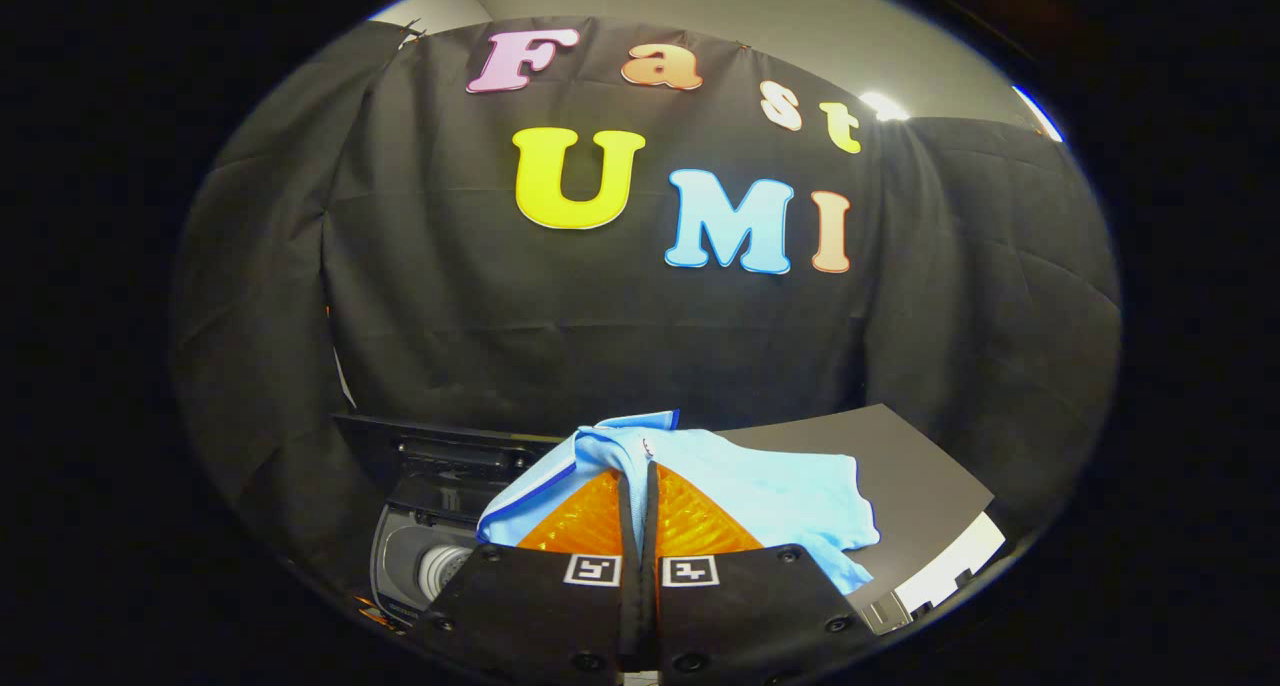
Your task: Put the clothes into the washing machine and then close the washing machine lid.
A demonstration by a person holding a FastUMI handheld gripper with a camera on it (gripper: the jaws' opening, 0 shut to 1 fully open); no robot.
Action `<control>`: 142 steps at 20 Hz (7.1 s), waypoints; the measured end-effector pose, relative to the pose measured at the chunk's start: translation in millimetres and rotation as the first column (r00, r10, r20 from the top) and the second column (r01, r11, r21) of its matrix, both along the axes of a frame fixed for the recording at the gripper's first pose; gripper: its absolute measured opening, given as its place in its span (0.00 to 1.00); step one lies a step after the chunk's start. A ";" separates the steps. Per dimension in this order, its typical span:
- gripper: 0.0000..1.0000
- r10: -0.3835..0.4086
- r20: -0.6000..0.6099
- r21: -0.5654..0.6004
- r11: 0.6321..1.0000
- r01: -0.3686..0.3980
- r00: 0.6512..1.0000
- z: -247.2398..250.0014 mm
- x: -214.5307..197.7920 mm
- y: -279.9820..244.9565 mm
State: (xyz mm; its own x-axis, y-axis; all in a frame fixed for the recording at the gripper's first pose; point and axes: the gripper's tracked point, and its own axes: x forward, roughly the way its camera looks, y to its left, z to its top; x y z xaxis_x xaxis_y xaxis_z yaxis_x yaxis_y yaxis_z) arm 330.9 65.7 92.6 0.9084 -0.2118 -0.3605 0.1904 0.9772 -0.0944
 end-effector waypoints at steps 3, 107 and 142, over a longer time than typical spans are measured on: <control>0.01 0.035 -0.013 0.008 0.999 -0.035 0.999 -4.1 2.1 26.6; 0.96 0.153 0.038 0.090 0.984 -0.156 0.987 -103.7 209.3 157.5; 0.96 0.149 0.032 0.078 0.986 -0.151 0.988 -120.2 102.4 164.4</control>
